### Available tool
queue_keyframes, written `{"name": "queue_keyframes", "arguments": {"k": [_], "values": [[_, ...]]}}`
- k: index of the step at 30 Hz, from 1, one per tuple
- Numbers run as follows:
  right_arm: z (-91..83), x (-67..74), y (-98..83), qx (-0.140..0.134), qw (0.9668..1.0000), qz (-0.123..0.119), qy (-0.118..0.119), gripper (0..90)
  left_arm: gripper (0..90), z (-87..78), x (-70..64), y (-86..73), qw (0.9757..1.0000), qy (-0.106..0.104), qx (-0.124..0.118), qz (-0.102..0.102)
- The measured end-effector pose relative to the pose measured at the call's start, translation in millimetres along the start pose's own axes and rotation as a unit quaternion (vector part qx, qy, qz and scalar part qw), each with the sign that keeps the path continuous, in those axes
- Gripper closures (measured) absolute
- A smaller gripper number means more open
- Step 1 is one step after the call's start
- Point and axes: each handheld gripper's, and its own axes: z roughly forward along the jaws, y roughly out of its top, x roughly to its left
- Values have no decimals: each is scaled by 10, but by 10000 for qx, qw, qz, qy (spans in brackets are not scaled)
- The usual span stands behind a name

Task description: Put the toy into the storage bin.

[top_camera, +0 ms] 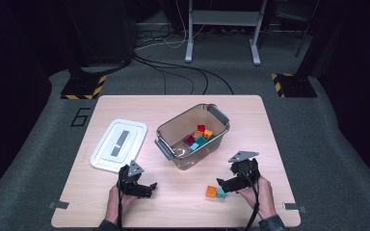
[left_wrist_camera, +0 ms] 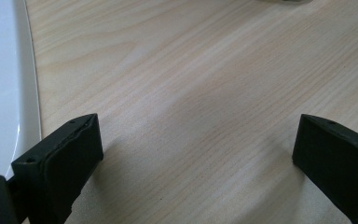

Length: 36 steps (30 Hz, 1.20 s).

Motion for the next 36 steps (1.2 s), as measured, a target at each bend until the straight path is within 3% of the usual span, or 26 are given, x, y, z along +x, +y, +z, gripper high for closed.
{"name": "queue_keyframes", "arguments": {"k": [19, 30, 36], "values": [[225, 192, -290, 383, 9988, -117, 276, 29, 13, -2, 1, 1, 10000, 7, 16, 5], [313, 231, -392, 600, 9972, -272, 349, 339, 13, 0, 0, 0, 10000, 2, 0, 2], [321, 228, -406, 623, 9968, -355, 340, 553, 14, 0, -1, 0, 10000, -1, -2, -4]]}}
